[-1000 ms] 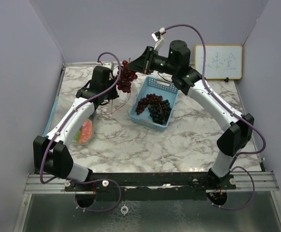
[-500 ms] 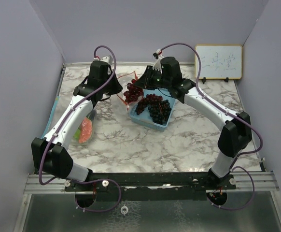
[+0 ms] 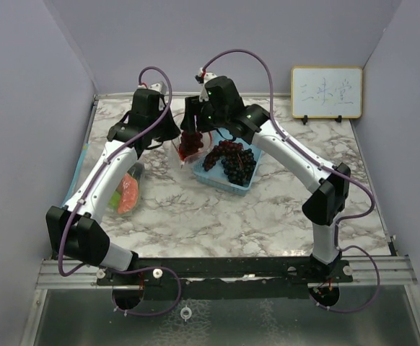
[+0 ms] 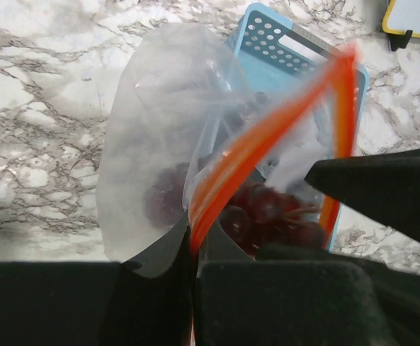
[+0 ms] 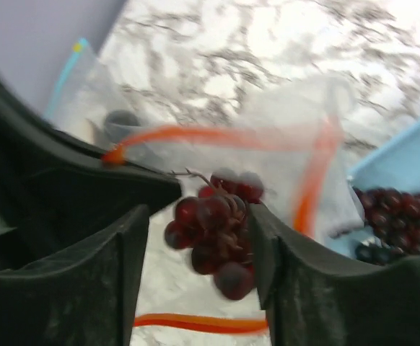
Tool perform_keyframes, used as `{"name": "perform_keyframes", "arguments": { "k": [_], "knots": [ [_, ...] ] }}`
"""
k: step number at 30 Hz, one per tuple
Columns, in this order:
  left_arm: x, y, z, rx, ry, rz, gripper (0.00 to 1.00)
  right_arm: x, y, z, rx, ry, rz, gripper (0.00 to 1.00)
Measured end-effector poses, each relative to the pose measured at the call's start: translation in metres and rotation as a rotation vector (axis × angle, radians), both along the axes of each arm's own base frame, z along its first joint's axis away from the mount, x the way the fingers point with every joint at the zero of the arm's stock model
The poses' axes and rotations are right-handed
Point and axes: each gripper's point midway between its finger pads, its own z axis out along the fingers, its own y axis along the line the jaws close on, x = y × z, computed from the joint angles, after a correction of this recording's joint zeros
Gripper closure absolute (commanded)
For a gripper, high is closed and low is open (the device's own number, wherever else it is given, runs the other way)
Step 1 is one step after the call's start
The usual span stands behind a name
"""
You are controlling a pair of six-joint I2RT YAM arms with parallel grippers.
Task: Place the food in the zip-top bag and seal the zipper
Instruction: Place the fake fruit in the zipper food storage bag, then pick up the fake fruit from the bin.
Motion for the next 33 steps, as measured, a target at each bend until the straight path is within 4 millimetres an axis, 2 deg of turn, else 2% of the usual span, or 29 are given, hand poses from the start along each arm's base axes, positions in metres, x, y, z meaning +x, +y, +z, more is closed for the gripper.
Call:
{"name": "perform_keyframes", "arguments": {
  "k": [3, 5, 9, 14, 17, 20, 23, 24, 28, 30, 33],
  "knots": [
    [0.0, 0.009, 0.005, 0.047, -0.008, 0.018, 1.0, 0.004, -0.016, -0.015, -0.083, 0.007, -0.053, 0.37],
    [0.003, 0.017, 0.012, 0.086, -0.026, 0.04, 1.0, 0.008, -0.025, -0.016, -0.118, -0.01, -0.083, 0.3],
    [0.007, 0.035, 0.02, 0.154, -0.051, 0.086, 1.0, 0.008, -0.05, -0.018, -0.169, -0.03, -0.152, 0.3],
    [0.006, 0.048, 0.013, 0.212, -0.039, 0.116, 1.0, 0.011, -0.085, -0.015, -0.171, -0.006, -0.244, 0.3],
    [0.003, 0.049, 0.002, 0.217, -0.019, 0.113, 1.0, 0.025, -0.113, -0.031, -0.187, 0.042, -0.316, 0.28],
    [-0.002, 0.047, -0.015, 0.21, 0.011, 0.102, 1.0, 0.039, -0.134, -0.066, -0.25, 0.11, -0.361, 0.27],
    [-0.004, 0.042, -0.025, 0.188, 0.03, 0.086, 1.0, 0.045, -0.133, -0.107, -0.316, 0.176, -0.353, 0.27],
    [-0.004, 0.04, -0.026, 0.181, 0.031, 0.082, 1.0, 0.045, -0.13, -0.129, -0.347, 0.213, -0.337, 0.27],
    [-0.003, 0.037, -0.025, 0.169, 0.023, 0.074, 1.0, 0.044, -0.128, -0.189, -0.437, 0.302, -0.294, 0.25],
    [-0.002, 0.037, -0.024, 0.167, 0.019, 0.074, 1.0, 0.042, -0.129, -0.214, -0.479, 0.334, -0.271, 0.25],
    [-0.002, 0.037, -0.024, 0.167, 0.019, 0.074, 1.0, 0.04, -0.135, -0.24, -0.526, 0.368, -0.255, 0.28]
  ]
}}
